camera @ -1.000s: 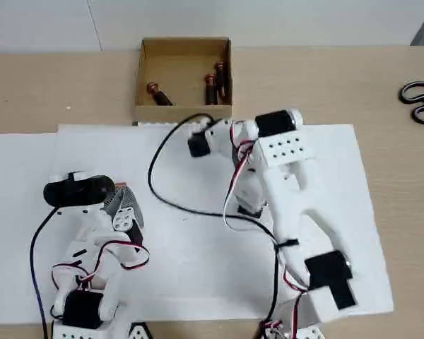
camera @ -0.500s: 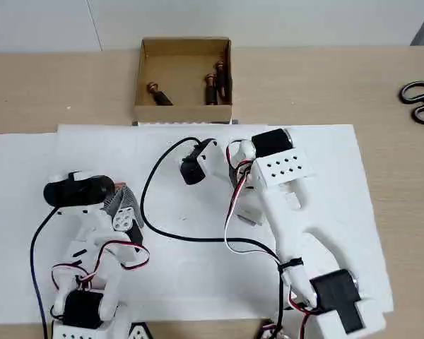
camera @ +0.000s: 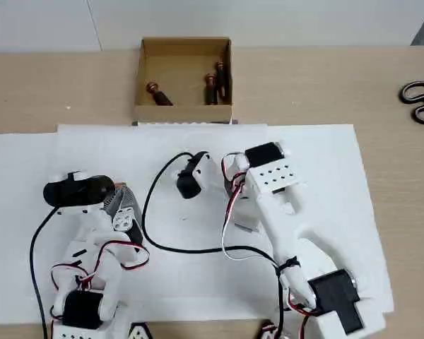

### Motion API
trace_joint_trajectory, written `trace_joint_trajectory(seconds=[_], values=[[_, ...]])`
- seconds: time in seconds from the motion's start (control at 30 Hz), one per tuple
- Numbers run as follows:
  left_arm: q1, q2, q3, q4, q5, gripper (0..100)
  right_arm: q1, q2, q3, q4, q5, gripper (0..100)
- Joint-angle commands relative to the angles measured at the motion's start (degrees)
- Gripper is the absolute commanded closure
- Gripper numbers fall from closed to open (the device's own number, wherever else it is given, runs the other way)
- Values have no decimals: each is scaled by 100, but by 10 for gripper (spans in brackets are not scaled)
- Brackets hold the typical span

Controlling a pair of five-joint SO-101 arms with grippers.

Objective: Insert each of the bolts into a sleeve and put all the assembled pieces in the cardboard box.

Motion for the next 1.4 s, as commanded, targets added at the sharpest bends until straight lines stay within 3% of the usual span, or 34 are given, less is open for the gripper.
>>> trace_joint_trajectory(seconds=[0.0,0.73,1.37], values=[[44,-62,-180,26,9,994,-57,-171,-18,-101,70,805],[0,-62,-119,26,-9,994,-110,1077,-62,-1015,202,809],[35,-62,22,9,0,994,-84,1130,-176,-954,158,987]])
